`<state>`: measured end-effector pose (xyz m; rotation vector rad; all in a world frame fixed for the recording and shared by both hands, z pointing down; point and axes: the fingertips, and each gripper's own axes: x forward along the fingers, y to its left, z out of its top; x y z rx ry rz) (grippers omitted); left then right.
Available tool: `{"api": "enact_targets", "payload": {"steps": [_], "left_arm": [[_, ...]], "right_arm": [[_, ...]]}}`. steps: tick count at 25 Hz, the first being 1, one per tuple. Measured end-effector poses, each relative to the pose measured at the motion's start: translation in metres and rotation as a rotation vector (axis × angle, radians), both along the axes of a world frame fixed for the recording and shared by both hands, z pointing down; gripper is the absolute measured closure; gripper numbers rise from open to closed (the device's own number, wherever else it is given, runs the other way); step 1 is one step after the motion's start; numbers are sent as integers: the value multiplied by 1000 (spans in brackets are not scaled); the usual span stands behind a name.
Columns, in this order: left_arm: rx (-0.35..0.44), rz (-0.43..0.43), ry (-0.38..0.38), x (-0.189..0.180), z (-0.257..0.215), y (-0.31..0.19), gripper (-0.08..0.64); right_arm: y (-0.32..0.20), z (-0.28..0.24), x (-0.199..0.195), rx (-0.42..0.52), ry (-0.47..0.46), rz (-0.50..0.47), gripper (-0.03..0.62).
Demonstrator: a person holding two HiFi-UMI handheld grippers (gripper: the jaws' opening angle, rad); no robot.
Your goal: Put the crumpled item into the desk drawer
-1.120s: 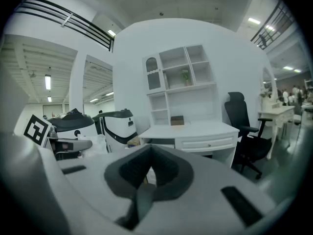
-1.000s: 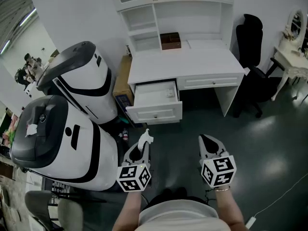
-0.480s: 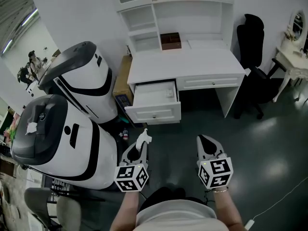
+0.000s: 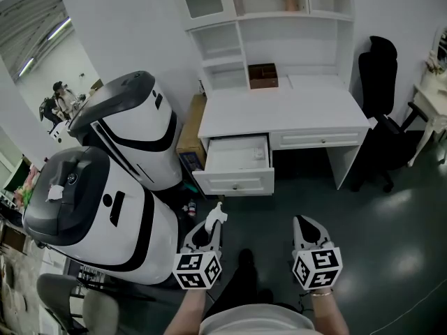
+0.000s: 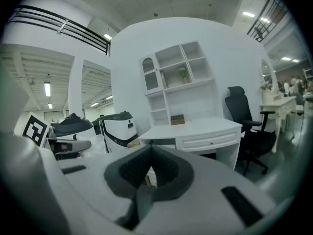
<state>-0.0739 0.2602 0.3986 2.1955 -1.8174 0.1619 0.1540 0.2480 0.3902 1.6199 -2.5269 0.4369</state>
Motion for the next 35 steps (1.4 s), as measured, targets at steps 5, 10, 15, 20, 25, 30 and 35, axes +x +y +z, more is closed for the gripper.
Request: {"api": "enact_targets", "payload": {"steps": [5,10,15,20,25,30,35], "left_arm": [[3,6,6,-7,3,-31,489],[-3,0,4,-21,9,-69,489],[-11,3,11,-32,16,-114,489],[-8,6,25,-51,14,-162,489],[2,8,27,-72,8,-209,489],[14,12,29,-90,4,-248,489],[20,15,30,-107,3,-277,489]], "right_arm": [[-31,1,-6,-2,-32,7,591],[-70,4,-17,-14,-11,0,591],[-116,4,-28,-18,-12,12,591],[-165,0,-46,-19,-3,12,591],[-208,-2,-62,-26,5,31,591],[-244,-7,-75,-21,11,49,591],[-272,-8,-88,-20,16,63,591]]}}
